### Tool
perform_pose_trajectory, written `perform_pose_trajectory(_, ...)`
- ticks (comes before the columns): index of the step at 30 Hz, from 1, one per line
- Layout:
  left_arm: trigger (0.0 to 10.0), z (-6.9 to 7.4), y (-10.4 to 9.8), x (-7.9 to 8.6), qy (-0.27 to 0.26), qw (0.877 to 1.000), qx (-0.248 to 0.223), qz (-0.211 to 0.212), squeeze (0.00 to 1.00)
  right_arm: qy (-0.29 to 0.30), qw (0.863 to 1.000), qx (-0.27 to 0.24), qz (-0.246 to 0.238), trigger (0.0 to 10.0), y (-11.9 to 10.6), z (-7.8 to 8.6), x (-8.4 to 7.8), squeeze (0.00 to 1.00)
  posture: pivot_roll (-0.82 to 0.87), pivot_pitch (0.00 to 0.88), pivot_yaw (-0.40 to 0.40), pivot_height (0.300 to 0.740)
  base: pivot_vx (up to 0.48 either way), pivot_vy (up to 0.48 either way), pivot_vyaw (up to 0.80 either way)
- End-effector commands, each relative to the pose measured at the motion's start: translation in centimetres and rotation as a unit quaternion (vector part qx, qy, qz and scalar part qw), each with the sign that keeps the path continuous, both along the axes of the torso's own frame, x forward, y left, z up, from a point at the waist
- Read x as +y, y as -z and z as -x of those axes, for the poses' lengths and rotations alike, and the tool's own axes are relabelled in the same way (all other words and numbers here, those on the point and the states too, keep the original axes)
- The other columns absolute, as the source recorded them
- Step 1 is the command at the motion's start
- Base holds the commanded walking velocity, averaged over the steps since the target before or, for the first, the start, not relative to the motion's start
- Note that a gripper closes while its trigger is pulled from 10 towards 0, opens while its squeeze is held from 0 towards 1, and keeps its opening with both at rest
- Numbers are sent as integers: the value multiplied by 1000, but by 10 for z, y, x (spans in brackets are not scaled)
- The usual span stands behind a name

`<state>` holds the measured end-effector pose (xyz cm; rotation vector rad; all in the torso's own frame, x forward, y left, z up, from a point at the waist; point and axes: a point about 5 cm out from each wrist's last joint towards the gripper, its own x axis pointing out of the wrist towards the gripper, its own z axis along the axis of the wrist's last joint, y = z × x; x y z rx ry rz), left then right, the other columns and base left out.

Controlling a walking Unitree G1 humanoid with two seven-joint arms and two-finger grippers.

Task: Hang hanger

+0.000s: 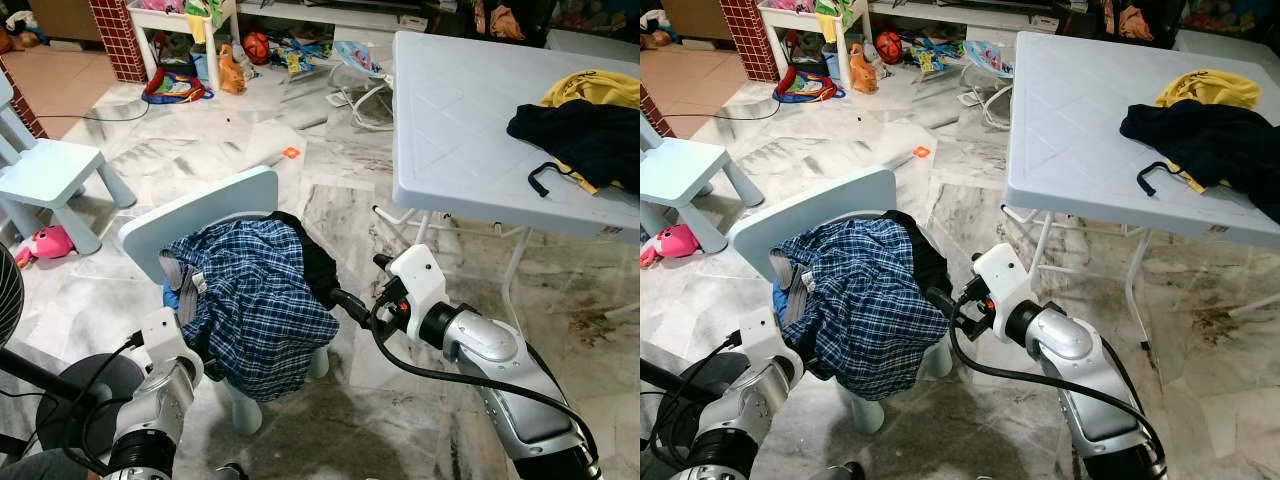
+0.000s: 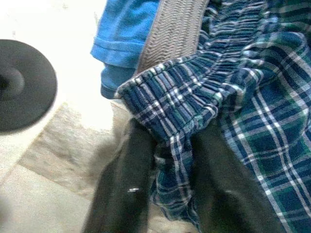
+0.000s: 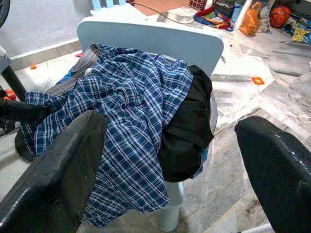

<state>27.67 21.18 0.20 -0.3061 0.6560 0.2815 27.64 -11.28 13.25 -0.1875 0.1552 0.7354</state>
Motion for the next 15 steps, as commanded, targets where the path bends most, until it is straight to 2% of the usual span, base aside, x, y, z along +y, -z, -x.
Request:
perform_pose_trajectory(1,0,4,3,3,5,1000,8,-20,0,-1,1000,5,6,10000,3,0,-1,0,-161,126,-79,740,0,0,0)
perform_pose_trajectory(4,0,3,1,4,19,999,5,-48,0,-1,1000,5,6,10000,3,0,-1,0,-162,125,-79,740,0,0,0)
perform_pose_trajectory(7,0,1,-5,6,50,989,-6,-136,0,-2,1000,5,7,10000,4,0,0,0,-158,122,-77,740,0,0,0)
perform_pose_trajectory(8,0,0,-8,6,67,982,-12,-176,0,-2,1000,5,7,10000,4,0,0,0,-158,122,-77,740,0,0,0)
perform_pose_trajectory(12,0,0,-11,2,96,969,-27,-225,0,-3,1000,4,7,10000,4,0,0,0,-158,122,-77,740,0,0,0)
perform_pose_trajectory(14,0,0,-12,-8,175,939,-40,-295,0,-4,1000,4,7,10000,4,-1,1,0,-155,113,-75,740,0,0,0)
perform_pose_trajectory(15,0,1,-11,-11,191,934,-39,-301,0,-5,1000,3,7,10000,4,-1,1,0,-155,113,-75,740,0,0,0)
